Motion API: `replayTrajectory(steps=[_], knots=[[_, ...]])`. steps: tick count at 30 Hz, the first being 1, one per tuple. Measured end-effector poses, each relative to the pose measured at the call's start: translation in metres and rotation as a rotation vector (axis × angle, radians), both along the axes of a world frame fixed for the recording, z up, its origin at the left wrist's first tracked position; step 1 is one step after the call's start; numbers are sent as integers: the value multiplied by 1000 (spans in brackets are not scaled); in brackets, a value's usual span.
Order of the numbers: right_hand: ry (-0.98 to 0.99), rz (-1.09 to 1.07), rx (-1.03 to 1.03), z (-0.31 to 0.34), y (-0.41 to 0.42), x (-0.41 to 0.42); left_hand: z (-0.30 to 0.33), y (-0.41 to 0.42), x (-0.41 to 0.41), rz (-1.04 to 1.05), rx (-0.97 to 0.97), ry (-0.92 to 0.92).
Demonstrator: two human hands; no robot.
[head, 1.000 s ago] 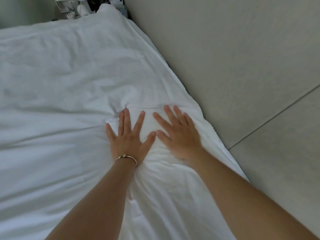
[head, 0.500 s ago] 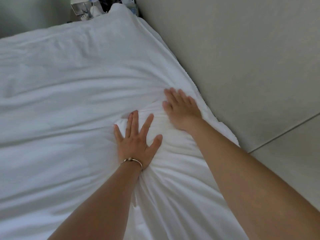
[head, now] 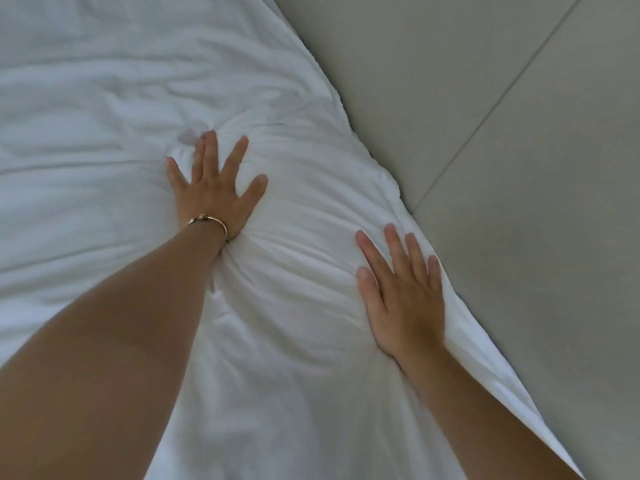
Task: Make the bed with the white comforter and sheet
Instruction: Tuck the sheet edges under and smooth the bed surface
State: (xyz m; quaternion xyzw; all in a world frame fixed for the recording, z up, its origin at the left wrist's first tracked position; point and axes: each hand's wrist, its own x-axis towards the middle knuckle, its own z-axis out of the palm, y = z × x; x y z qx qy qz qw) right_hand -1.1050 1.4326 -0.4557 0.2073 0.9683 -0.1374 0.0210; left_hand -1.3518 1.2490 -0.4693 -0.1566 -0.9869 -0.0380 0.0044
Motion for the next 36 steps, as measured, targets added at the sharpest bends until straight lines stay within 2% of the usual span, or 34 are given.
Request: replayTrajectory(steps=[4,6,9,13,15,18,22,27,31,36], knots=[[45,-35,15,-18,0,0,26,11,10,26,-120,-101],[53,-43,23,-21,1,-1,41,17,33,86,-109,-190],[39,-26,45,-19,1,-2,53,19,109,84,-26,-295],[-61,-43,55,4,-4,5,54,1,238,-25,5,-227],[-101,-67,7,15,-12,31,54,-12,288,-32,43,-250],[-119,11,-55,31,-32,105,57,-33,364,-30,56,-311],[-107,176,28,40,-57,235,64,-52,485,-69,71,-361],[-85,271,63,44,-95,415,69,-74,629,-135,63,-470],[-151,291,76,50,-115,540,75,-96,730,-233,-6,-516],[-290,365,77,57,-127,639,79,-121,820,-365,-75,-539]])
